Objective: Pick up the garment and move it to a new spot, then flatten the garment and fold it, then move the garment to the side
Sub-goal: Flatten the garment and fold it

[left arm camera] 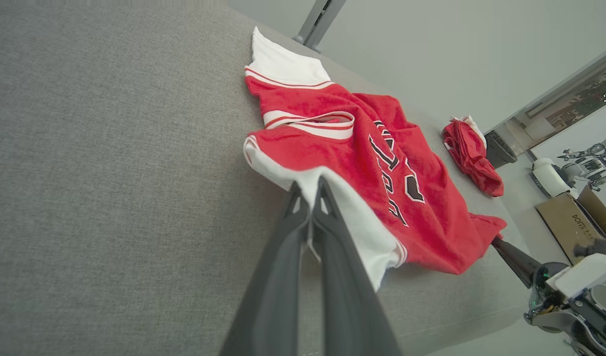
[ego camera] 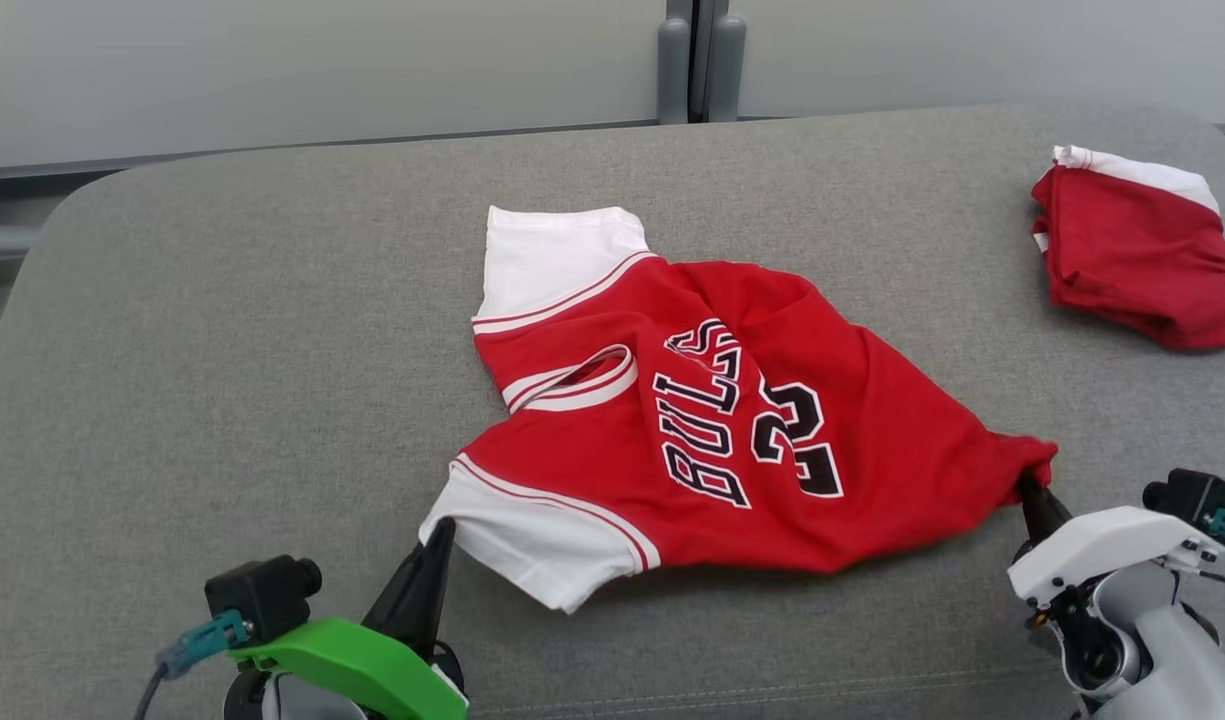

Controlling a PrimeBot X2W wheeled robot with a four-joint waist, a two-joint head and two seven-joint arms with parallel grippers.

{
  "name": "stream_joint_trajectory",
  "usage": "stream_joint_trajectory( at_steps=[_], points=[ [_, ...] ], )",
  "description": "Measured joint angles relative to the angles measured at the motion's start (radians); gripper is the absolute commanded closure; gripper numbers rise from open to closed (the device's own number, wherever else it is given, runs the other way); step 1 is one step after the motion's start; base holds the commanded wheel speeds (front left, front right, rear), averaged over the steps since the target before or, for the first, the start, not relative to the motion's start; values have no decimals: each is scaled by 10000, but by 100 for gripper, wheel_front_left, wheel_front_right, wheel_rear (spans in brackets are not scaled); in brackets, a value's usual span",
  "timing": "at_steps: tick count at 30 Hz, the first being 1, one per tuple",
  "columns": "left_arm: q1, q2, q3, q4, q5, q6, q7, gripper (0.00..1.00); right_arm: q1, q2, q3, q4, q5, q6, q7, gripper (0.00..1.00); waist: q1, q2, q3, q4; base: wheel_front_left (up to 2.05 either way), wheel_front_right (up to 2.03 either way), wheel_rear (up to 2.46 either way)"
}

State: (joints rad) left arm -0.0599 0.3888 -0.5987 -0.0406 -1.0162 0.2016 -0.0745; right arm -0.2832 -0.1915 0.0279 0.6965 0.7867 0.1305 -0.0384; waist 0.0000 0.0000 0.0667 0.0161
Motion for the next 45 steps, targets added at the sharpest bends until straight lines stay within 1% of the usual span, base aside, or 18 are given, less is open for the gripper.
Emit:
stream_joint_trajectory(
  at_steps=[4, 7, 12, 16, 19, 22, 25, 28, 32, 36, 38, 41, 45],
  points=[
    [-124, -79, 462, -251, -518, -163, -29, 100, -7, -247, 140, -1032, 717, 0, 303, 100, 0, 0, -165, -79, 0, 0, 0],
    [-483, -96, 757, -439, -727, -184, 23, 100, -92, -477, 146, -1799, 1185, 0, 667, 100, 0, 0, -315, -145, 0, 0, 0],
    [-1472, 119, 1041, -560, -696, -144, 357, 100, -509, -736, -73, -2610, 1779, 0, 1733, 100, 0, 0, -603, -243, 0, 0, 0],
    [-2634, 322, 1152, -522, -529, 15, 865, 100, -1202, -840, -332, -2759, 1699, 0, 2980, 100, 0, 0, -808, -320, 0, 0, 0],
    [-3493, 359, 1285, -253, -533, 119, 1287, 100, -1907, -535, -872, -2491, 1674, 0, 4029, 100, 0, 0, -950, -379, 0, 0, 0],
    [-4387, 378, 1373, 174, -548, 186, 1676, 100, -2811, -79, -1580, -2010, 1494, -2, 5039, 100, 0, 0, -1073, -429, 0, 0, 0],
    [-5245, 282, 1388, 675, -675, 190, 2134, 100, -3847, 454, -2238, -1482, 936, -2, 5883, 100, 0, 0, -1179, -469, 0, 0, 0],
    [-6196, 123, 1333, 1227, -844, 217, 2777, 100, -5047, 899, -2932, -932, 96, 0, 6600, 100, 0, 0, -1279, -492, 0, 0, 0],
    [-7517, -146, 1340, 2163, -1191, 715, 3797, 100, -6643, 1187, -3908, -119, -1348, -2, 7185, 100, 0, 1, -1403, -457, 0, 0, 0],
    [-8803, -240, 1406, 3143, -1231, 1266, 4449, 100, -8075, 1350, -4796, 426, -2803, -2, 7421, 100, 0, 0, -1496, -360, 0, 0, 0],
    [-9341, -278, 1356, 3624, -1131, 1423, 4612, 100, -8688, 1388, -5265, 648, -3402, -2, 7427, 100, 0, 0, -1534, -298, 0, 0, 0],
    [-10109, -389, 1350, 4151, -1058, 1498, 4690, 100, -9592, 1390, -5843, 989, -4121, -2, 7457, 100, 0, 0, -1590, -208, 0, 0, 0],
    [-11017, -698, 1440, 4679, -1001, 1434, 4520, 100, -10621, 1417, -6151, 1532, -4729, -2, 7273, 100, 0, 0, -1681, -109, 0, 0, 0]
  ],
)
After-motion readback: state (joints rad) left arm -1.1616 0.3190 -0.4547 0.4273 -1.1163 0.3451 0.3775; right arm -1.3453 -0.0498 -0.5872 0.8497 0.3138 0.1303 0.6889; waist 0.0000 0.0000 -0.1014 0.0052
